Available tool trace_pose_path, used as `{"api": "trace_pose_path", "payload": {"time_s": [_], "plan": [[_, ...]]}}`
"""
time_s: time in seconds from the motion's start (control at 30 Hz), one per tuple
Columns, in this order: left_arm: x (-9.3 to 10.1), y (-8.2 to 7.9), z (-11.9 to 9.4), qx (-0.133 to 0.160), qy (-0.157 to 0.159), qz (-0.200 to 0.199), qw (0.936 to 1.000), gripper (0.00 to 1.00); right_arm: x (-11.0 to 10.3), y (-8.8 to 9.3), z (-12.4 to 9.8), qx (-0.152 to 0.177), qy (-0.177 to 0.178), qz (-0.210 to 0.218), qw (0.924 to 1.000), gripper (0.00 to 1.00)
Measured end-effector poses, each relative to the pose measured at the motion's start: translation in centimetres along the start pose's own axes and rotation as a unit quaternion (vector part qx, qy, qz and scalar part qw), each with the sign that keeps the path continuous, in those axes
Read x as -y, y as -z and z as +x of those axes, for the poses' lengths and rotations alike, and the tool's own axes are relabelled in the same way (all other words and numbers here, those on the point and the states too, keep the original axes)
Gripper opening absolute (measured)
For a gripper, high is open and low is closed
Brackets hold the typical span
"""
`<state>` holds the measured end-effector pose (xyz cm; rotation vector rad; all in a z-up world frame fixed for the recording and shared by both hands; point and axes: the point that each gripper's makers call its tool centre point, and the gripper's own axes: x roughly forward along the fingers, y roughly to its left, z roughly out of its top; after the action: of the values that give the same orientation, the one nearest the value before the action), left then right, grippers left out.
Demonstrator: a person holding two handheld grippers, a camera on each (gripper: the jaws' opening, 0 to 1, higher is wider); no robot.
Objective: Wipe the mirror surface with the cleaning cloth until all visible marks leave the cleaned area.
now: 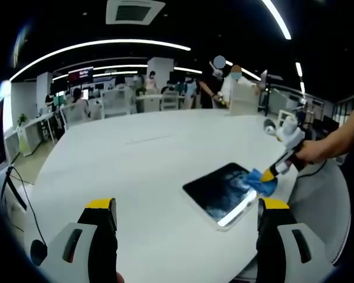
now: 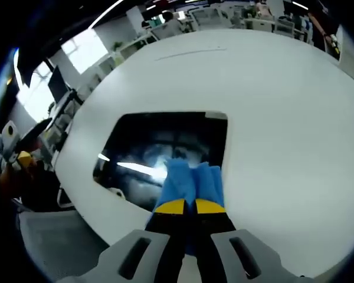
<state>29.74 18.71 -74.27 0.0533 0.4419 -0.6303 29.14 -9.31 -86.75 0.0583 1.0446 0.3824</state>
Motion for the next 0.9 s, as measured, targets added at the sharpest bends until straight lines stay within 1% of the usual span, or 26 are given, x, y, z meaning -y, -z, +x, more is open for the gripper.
{"api": "trace_pose_path", "payload": {"time_s": [0.1, 0.27, 0.4, 0.5, 0.7, 0.9], "plan": [[0.1, 0.1, 0.0, 0.0, 0.0, 0.001, 1.0, 0.99, 0.2, -0.2, 0.1, 0.003, 0.0, 0.022, 0.9997, 0.0], [0.0, 0.3, -0.2, 0.0, -0.003, -0.002, 1.0, 0.99, 0.1, -0.2, 0.2, 0.013, 0.01, 0.004, 0.9999, 0.0], [0.2, 0.4, -0.1, -0.002, -0.001, -0.002, 1.0, 0.99, 0.0, -0.4, 0.3, 0.015, 0.01, 0.011, 0.9998, 0.0], [0.4, 0.3, -0.1, -0.003, 0.001, -0.001, 1.0, 0.99, -0.5, -0.5, 0.6, 0.017, 0.01, 0.009, 0.9998, 0.0], [0.5, 0.6, -0.1, -0.008, 0.006, 0.001, 1.0, 0.99, -1.9, -1.1, 1.3, 0.018, 0.002, 0.008, 0.9998, 0.0], [0.3, 0.3, -0.3, -0.007, 0.005, 0.006, 0.9999, 0.99, -4.1, -1.5, 2.1, 0.02, -0.009, -0.007, 0.9997, 0.0]]}}
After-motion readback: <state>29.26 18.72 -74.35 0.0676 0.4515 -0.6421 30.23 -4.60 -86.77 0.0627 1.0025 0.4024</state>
